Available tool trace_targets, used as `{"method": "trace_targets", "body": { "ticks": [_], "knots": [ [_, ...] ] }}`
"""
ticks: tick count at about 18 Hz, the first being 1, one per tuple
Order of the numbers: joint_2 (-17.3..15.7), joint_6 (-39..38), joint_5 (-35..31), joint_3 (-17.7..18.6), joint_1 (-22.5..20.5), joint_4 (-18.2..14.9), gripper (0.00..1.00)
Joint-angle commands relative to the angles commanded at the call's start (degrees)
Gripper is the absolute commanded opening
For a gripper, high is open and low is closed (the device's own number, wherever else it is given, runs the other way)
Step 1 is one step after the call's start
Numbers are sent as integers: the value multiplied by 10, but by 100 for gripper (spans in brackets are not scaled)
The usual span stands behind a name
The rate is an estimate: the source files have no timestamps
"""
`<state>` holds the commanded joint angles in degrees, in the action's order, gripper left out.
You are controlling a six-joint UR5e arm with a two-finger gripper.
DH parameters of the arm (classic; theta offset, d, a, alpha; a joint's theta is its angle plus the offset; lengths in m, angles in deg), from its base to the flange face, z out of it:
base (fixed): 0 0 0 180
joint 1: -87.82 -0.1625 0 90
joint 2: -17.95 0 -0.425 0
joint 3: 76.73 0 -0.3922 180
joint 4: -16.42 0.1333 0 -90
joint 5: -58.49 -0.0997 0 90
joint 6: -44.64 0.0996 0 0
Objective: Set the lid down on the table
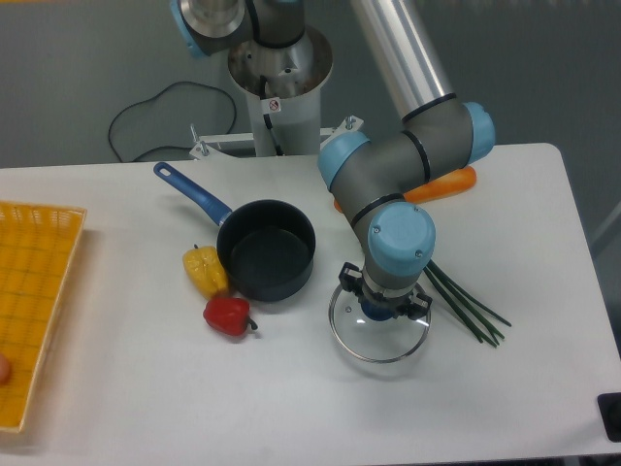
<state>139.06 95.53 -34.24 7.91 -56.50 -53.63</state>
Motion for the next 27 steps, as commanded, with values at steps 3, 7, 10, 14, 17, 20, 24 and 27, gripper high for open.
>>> {"method": "trace_targets", "body": {
  "ticks": [3, 7, 10, 14, 17, 20, 24, 27],
  "knots": [
    [7, -5, 0, 0, 0, 3, 52],
    [12, -5, 1, 1, 1, 5, 53],
    [18, -5, 1, 0, 3, 12, 53],
    [24, -5, 4, 1, 4, 13, 52],
    [27, -8, 4, 3, 6, 17, 53],
    [27, -10, 4, 3, 6, 17, 53],
    [30, -9, 4, 4, 6, 17, 54],
    [32, -9, 4, 4, 8, 17, 57]
  ]
}}
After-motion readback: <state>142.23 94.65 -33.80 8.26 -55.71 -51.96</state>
